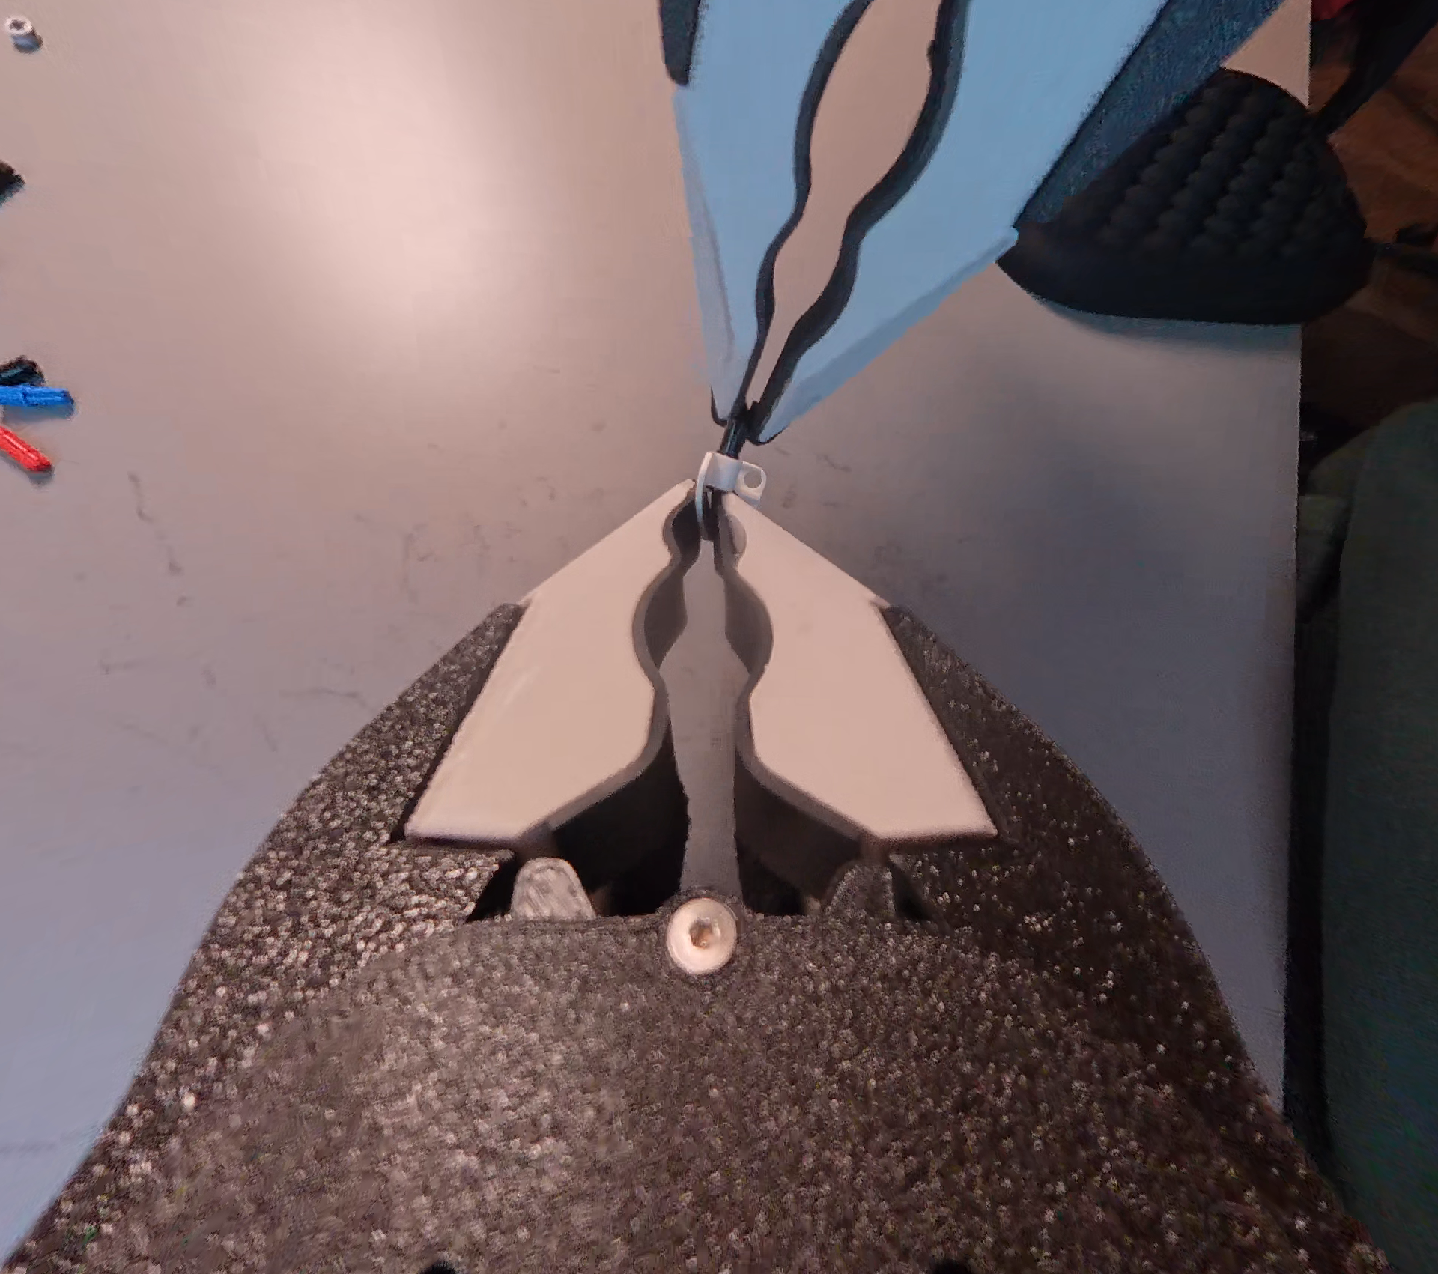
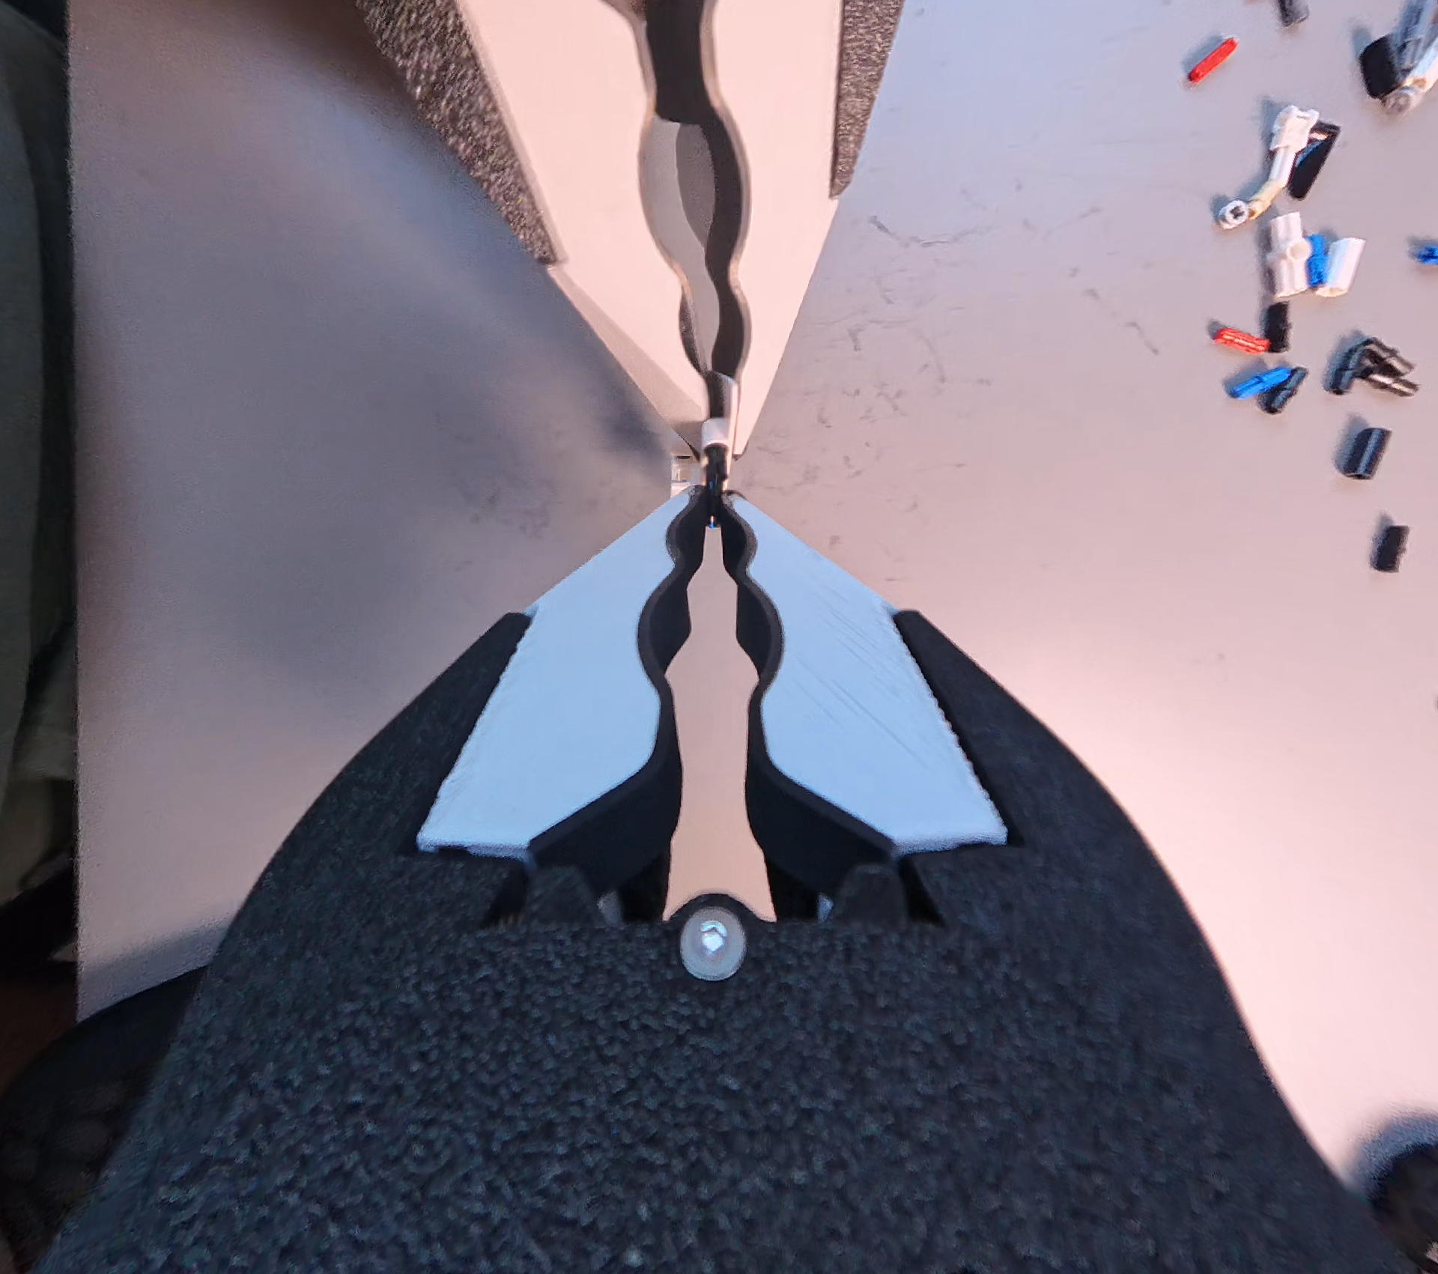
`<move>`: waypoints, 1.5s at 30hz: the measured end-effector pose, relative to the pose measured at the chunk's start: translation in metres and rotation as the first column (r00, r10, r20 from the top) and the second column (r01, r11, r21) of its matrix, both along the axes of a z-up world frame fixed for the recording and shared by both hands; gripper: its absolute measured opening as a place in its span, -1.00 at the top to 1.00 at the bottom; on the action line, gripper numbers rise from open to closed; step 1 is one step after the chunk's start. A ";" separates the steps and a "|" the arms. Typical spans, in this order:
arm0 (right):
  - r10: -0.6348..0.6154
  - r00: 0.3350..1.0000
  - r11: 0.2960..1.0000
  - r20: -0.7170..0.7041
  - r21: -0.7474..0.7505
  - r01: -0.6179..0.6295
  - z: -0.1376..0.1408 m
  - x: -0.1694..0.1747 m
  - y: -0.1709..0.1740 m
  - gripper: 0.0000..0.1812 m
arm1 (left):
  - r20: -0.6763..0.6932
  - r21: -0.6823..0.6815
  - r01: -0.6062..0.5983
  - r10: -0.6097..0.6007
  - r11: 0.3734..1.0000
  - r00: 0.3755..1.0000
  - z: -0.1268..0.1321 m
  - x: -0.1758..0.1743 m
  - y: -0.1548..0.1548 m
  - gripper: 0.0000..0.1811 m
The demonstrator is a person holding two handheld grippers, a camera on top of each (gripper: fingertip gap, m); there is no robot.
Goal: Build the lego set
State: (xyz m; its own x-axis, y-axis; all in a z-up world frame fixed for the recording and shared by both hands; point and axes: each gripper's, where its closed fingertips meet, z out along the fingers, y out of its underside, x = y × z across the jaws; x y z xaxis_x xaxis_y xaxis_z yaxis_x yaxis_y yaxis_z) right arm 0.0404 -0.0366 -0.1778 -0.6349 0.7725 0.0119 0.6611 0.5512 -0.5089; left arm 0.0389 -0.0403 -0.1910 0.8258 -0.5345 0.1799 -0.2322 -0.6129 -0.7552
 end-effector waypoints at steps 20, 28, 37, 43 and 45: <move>0.088 0.995 0.991 0.055 -0.101 -0.082 0.010 0.010 -0.001 1.00 | -0.107 0.059 -0.011 0.017 0.998 0.994 0.008 0.007 0.005 1.00; 0.037 0.998 0.983 -0.048 -0.176 -0.045 0.026 0.004 -0.002 1.00 | 0.125 0.060 -0.009 0.001 0.998 0.992 0.025 0.007 0.004 1.00; -0.036 0.975 0.963 -0.218 -0.269 -0.025 0.046 0.000 0.000 1.00 | 0.388 0.047 -0.034 0.013 0.998 0.922 0.043 0.007 0.006 0.99; -0.108 0.934 0.951 -0.340 -0.308 -0.002 0.049 -0.004 0.001 0.92 | 0.480 0.042 -0.049 0.023 0.998 0.877 0.050 0.004 0.007 0.99; -0.123 0.921 0.950 -0.370 -0.313 0.001 0.048 -0.004 0.000 0.90 | 0.507 0.045 -0.054 0.024 0.998 0.862 0.053 0.003 0.008 0.99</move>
